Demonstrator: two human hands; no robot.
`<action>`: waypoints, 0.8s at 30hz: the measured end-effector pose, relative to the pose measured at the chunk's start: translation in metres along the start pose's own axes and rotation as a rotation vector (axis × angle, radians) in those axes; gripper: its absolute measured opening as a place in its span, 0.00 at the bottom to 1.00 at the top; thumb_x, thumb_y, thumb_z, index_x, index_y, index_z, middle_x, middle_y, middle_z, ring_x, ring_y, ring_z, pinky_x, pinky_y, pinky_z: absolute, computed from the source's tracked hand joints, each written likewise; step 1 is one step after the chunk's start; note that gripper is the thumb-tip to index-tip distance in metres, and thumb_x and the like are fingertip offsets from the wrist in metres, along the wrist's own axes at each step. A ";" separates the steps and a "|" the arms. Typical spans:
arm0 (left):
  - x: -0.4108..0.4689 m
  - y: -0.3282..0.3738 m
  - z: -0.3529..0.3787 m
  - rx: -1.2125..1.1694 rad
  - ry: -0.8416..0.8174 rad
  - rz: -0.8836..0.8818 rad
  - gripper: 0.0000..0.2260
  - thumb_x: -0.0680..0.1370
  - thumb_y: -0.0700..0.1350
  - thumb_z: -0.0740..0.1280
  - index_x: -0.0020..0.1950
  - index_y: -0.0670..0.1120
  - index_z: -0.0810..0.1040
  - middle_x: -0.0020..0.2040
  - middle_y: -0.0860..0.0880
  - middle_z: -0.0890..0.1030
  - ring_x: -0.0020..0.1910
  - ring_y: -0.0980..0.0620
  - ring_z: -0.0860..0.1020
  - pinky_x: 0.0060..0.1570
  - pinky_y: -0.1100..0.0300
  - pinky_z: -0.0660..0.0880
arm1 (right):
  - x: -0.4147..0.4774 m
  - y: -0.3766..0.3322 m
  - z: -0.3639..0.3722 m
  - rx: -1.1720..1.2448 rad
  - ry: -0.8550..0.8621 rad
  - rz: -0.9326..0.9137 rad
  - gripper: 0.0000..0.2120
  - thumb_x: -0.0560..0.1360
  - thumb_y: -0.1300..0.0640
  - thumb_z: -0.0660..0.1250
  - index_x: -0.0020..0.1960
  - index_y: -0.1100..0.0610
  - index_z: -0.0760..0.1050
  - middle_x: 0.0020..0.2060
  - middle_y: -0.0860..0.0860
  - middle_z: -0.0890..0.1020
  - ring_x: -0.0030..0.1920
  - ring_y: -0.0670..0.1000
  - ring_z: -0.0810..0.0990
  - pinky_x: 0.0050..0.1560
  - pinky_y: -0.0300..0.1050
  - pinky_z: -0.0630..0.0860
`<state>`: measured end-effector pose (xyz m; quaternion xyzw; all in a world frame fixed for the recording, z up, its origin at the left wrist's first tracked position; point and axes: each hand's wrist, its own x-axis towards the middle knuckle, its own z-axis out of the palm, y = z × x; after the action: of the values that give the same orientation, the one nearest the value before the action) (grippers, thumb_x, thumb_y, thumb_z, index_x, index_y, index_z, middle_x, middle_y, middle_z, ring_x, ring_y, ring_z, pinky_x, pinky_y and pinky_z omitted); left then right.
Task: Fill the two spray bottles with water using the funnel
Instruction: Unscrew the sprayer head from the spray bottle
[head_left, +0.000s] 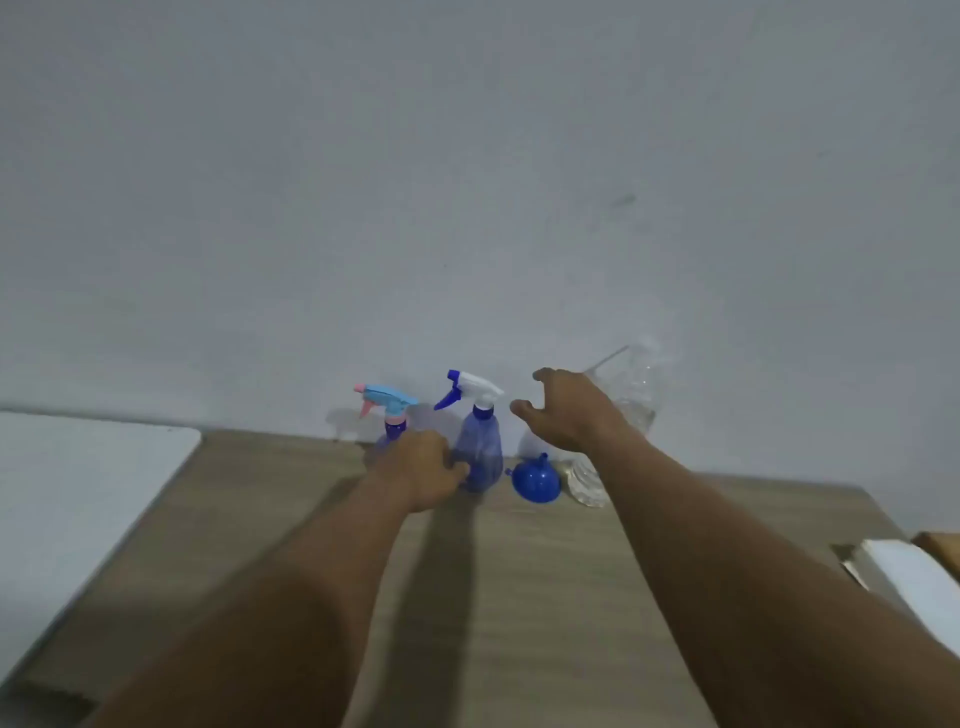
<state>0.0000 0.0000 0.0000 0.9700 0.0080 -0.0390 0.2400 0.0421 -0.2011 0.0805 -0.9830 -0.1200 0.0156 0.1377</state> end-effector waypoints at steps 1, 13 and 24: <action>0.009 -0.004 0.010 0.006 -0.035 -0.006 0.10 0.78 0.55 0.65 0.43 0.49 0.76 0.43 0.52 0.79 0.44 0.51 0.76 0.46 0.58 0.74 | 0.009 0.000 0.010 0.015 -0.007 0.001 0.33 0.81 0.42 0.62 0.78 0.59 0.62 0.73 0.57 0.72 0.72 0.57 0.71 0.68 0.51 0.70; 0.065 -0.029 0.084 -0.150 0.060 -0.012 0.19 0.75 0.49 0.70 0.65 0.45 0.74 0.57 0.44 0.81 0.55 0.43 0.80 0.56 0.48 0.77 | 0.062 -0.006 0.096 0.426 0.053 0.043 0.15 0.79 0.54 0.68 0.61 0.58 0.69 0.52 0.57 0.81 0.51 0.58 0.81 0.51 0.55 0.80; 0.011 -0.007 0.079 -0.373 -0.102 -0.035 0.19 0.79 0.41 0.69 0.68 0.37 0.70 0.56 0.45 0.78 0.57 0.48 0.77 0.64 0.53 0.72 | 0.000 -0.006 0.093 0.516 0.076 0.072 0.12 0.76 0.53 0.71 0.53 0.56 0.71 0.47 0.54 0.82 0.47 0.55 0.83 0.48 0.54 0.81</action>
<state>0.0046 -0.0310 -0.0739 0.9051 0.0199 -0.0903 0.4151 0.0344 -0.1709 -0.0070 -0.9189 -0.0721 0.0138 0.3875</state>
